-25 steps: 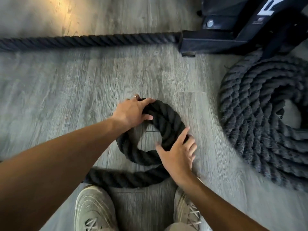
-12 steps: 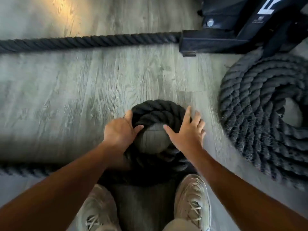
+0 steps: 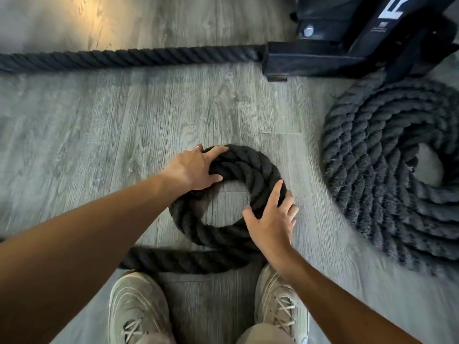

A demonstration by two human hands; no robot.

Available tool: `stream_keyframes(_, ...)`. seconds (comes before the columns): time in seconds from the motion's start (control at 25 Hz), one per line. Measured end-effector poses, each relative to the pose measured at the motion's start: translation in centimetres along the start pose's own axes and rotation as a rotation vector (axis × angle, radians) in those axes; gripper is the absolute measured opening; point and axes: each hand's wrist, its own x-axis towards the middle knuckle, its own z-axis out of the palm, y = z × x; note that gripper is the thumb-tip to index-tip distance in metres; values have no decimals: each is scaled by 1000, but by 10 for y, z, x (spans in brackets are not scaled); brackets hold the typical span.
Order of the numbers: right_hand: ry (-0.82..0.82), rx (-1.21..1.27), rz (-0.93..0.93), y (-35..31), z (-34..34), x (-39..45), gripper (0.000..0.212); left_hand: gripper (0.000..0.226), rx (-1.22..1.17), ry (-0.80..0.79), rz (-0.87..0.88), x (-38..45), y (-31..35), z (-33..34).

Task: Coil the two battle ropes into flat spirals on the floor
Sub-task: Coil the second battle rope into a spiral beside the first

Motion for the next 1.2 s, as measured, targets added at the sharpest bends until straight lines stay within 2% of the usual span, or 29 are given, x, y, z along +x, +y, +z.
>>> stream_keyframes(0.08, -80, -63, -162, 0, -14, 32, 102, 78, -50, 71, -95, -11, -7, 9)
stream_keyframes(0.16, -237, -206, -357, -10, -33, 76, 98, 79, -160, 133, -225, -34, -15, 18)
stream_keyframes(0.28, -255, -467, -564, -39, -42, 114, 86, 86, -157, 147, -364, -66, -11, 32)
stream_keyframes(0.32, -226, -478, -565, -47, -39, 114, 81, 92, -100, 131, -401, -71, -6, 36)
stream_keyframes(0.4, -154, -374, -429, -48, -31, 96, 80, 99, -24, 93, -450, -70, -1, 40)
stream_keyframes(0.56, 27, -169, -63, -12, -5, 16, 111, 103, -1, -19, -438, -49, -6, 22)
stream_keyframes(0.68, 23, -30, 45, 4, 9, -23, 117, 100, 118, -90, -416, -35, -4, 14)
stream_keyframes(0.8, -8, 32, 39, 2, 9, -15, 115, 98, 160, 16, -364, -24, -12, 6)
stream_keyframes(0.88, 9, 50, 36, -1, 10, -13, 114, 90, 89, 119, -266, -16, -19, 2)
stream_keyframes(1.0, 10, 42, -42, 2, 4, -10, 111, 90, -94, 18, -113, -7, -26, 0)
stream_keyframes(1.08, -97, 11, -199, 3, -11, 24, 107, 90, -192, 34, -185, -13, -34, 4)
stream_keyframes(1.2, -339, -165, -467, -19, -40, 94, 97, 94, -313, 145, -415, -52, -35, 28)
